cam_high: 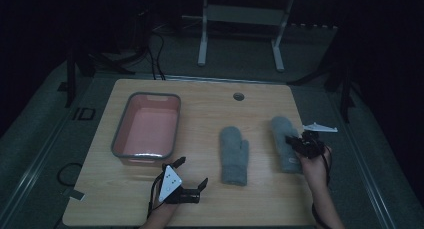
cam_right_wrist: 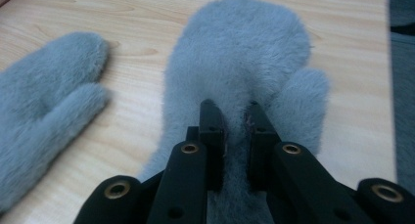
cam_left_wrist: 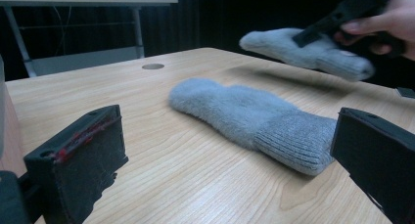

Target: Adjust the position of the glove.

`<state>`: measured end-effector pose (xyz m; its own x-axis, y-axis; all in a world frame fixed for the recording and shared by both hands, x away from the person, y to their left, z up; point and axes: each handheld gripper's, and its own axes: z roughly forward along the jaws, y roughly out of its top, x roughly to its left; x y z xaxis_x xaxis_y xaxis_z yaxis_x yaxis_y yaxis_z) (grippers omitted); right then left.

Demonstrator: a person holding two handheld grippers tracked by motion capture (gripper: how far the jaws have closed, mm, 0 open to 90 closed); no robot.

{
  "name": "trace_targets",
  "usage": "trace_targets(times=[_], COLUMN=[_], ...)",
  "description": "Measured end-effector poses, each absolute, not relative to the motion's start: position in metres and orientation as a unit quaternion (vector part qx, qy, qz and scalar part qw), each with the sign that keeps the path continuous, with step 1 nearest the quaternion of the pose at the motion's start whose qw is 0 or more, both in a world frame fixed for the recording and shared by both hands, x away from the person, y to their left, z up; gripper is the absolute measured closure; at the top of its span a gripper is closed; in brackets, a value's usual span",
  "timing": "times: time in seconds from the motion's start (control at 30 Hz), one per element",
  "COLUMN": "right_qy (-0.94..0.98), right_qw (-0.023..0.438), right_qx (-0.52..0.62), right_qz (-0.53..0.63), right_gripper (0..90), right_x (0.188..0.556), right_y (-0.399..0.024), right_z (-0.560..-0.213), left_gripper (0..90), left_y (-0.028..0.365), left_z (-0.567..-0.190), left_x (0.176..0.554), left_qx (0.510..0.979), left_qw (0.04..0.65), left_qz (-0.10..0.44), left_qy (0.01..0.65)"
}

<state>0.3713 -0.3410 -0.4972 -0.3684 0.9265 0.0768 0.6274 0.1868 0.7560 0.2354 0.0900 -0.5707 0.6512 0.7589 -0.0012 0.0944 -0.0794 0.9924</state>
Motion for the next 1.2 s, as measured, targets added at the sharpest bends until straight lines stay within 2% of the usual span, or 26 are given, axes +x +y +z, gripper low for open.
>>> trace_targets(times=[0.17,0.3,0.6,0.9,1.0,1.2], right_qy=[0.721,0.729,0.734,0.739,0.741,0.740], right_qw=[0.220,0.222,0.231,0.223,0.221,0.216], right_qx=[0.554,0.554,0.553,0.557,0.555,0.549], right_qz=[0.352,0.336,0.319,0.307,0.306,0.323], right_gripper=[81.5,81.5,81.3,79.5,77.1,54.9], right_x=[0.339,0.331,0.330,0.346,0.347,0.345], right_y=[-0.335,-0.327,-0.325,-0.328,-0.329,-0.329], right_z=[-0.502,-0.507,-0.514,-0.538,-0.539,-0.541], left_gripper=[0.1,0.1,0.0,0.1,0.1,0.1], left_y=[0.090,0.090,0.090,0.090,0.090,0.090], left_z=[-0.571,-0.571,-0.571,-0.571,-0.571,-0.571], left_x=[0.235,0.235,0.235,0.235,0.235,0.235], left_qx=[0.681,0.681,0.681,0.681,0.681,0.681], left_qw=[0.602,0.602,0.602,0.602,0.602,0.603], left_qz=[0.276,0.276,0.276,0.276,0.276,0.276], left_qy=[0.314,0.313,0.313,0.312,0.312,0.311])
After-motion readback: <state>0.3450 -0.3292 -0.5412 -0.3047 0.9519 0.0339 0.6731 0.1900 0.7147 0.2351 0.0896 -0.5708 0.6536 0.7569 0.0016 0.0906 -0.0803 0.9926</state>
